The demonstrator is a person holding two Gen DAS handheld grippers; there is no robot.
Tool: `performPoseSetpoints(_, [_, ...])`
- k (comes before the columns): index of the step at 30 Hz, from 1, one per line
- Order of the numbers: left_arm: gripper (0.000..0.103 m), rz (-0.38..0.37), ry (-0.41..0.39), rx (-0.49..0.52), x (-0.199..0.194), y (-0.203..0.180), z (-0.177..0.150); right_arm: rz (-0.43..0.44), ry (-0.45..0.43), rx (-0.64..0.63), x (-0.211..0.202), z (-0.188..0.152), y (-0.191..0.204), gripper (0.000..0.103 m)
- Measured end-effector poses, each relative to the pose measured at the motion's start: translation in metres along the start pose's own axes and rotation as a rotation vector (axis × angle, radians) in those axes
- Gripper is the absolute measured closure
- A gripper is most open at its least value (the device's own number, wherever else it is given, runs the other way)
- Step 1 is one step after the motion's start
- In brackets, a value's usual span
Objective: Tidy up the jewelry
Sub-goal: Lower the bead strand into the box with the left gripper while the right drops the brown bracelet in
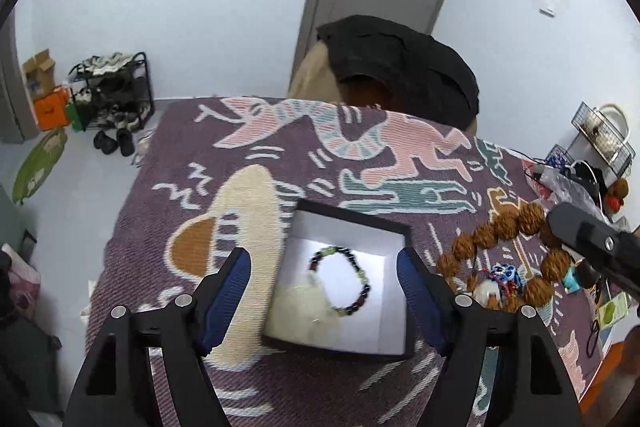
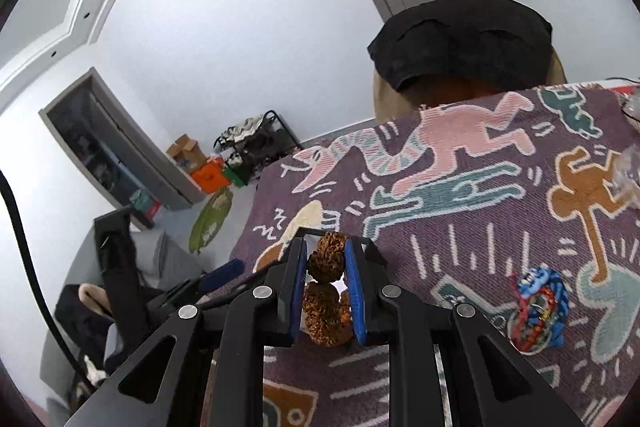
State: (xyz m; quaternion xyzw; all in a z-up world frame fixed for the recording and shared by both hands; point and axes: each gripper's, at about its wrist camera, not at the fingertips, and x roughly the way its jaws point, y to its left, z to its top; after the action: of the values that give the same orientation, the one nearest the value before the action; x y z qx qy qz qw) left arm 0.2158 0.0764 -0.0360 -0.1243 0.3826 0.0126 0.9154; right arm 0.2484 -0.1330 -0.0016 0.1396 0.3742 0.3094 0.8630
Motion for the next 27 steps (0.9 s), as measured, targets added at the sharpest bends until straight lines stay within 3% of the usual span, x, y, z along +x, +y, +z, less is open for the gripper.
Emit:
performPoseSetpoints(11, [0.027,0.021,-0.061,-0.048,-0.031,0.037,-0.01,-0.075,0.048,-0.106,0.041,0.008,0.032,0.082])
performPoseSetpoints(15, [0.027,0.012,-0.065,-0.061,-0.036,0.043,-0.013,-0.091,0.124,-0.2,0.063,0.002,0.051,0.082])
performPoseSetpoints(16, [0.027,0.011,-0.067,-0.059,-0.036,0.044,-0.014,-0.077,0.147,-0.202,0.066,0.0,0.053,0.079])
performPoseSetpoints(18, [0.027,0.012,-0.07,-0.056,-0.038,0.045,-0.015,-0.058,0.141,-0.182,0.061,-0.001,0.049,0.061])
performPoseSetpoints(20, [0.027,0.01,-0.071,-0.06,-0.04,0.046,-0.017,-0.055,0.111,-0.159,0.053,-0.001,0.042,0.053])
performPoseSetpoints(27, [0.027,-0.001,-0.071,-0.042,-0.042,0.039,-0.021,-0.069,0.089,-0.117,0.021,-0.008,0.01,0.053])
